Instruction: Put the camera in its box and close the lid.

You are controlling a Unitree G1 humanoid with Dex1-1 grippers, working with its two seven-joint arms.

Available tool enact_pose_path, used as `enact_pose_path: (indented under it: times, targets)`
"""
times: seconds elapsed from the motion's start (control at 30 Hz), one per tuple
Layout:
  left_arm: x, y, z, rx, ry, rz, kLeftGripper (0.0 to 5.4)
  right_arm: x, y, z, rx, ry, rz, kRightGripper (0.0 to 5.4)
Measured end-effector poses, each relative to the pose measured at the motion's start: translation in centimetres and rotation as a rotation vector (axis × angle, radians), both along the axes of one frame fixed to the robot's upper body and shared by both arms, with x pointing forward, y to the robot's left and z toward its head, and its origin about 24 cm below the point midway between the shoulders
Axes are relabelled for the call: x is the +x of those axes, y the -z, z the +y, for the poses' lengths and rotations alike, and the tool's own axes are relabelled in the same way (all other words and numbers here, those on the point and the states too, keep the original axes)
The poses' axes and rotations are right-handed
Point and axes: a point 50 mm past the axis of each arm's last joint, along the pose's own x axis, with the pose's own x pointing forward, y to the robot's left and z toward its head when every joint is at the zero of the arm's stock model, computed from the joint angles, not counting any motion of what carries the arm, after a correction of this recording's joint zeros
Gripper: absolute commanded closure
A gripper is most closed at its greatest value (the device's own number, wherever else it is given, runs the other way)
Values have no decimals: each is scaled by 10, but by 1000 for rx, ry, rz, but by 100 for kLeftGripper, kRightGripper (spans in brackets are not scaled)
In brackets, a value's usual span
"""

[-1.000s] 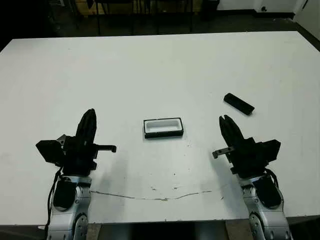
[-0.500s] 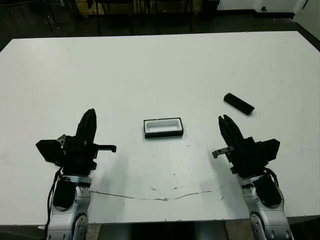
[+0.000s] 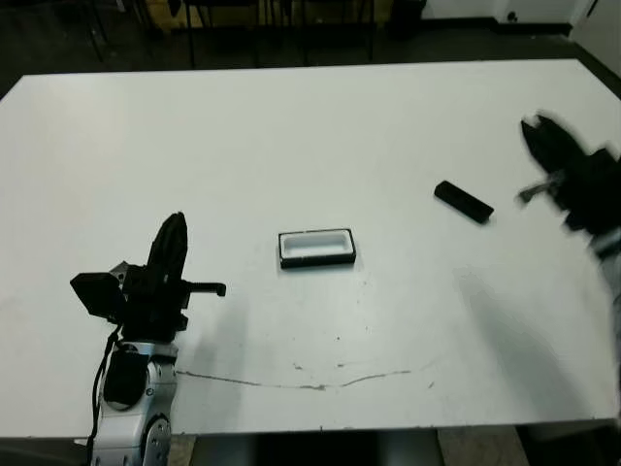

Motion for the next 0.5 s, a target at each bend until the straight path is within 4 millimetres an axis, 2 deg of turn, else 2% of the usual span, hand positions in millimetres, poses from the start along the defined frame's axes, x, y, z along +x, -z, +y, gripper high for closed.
enact_pose_path:
  times: [0.1,0.3,0.5]
  targets:
    - [0,0,0,16,-3,-2,540,12,0,-5,-40,-57,123,375]
    - [0,1,0,15,-4,1,540,29,14,-3,-133,-246,371,270]
    - [0,2,0,21,-6,8,540,39,19,-6,-165,-325,488,164]
